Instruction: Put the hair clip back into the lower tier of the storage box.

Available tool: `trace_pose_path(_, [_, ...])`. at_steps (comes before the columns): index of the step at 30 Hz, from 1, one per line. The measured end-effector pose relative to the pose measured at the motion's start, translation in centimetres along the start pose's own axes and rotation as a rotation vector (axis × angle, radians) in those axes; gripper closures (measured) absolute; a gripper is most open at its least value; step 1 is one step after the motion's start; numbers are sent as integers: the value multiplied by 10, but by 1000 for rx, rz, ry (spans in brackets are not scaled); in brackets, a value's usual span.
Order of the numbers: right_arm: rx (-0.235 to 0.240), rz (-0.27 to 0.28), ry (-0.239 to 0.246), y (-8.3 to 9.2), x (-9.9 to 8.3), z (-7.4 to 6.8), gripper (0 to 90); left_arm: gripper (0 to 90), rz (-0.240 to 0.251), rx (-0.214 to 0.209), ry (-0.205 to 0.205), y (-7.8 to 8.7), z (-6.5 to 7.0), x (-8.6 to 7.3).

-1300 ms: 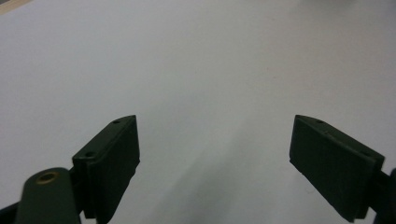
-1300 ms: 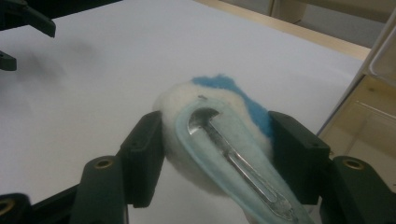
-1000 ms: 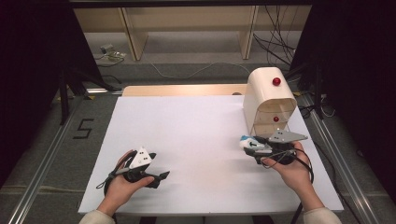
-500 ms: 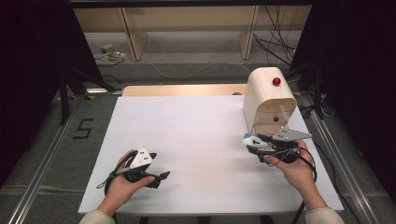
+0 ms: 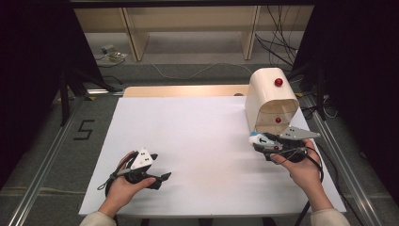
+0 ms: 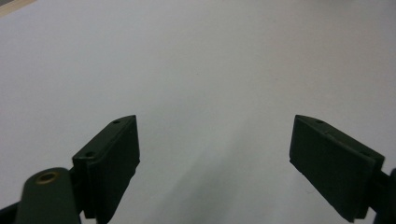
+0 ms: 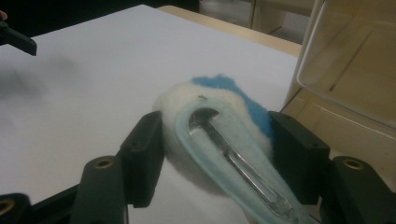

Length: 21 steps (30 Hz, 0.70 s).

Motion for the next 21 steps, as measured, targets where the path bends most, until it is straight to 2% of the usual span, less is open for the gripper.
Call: trace_pose_path(21, [-37,9,-24,6,3,16,400,162,2,-2,2,0,0,0])
Point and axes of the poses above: each handheld gripper's, and its own axes: y roughly backward along the jaws, x roughly out of its top, z roughly to its right, the point moved 8 cm from there along -y, roughly forward along the jaws, and after that the axes turned 12 degrees about -x, right-handed, at the moved point
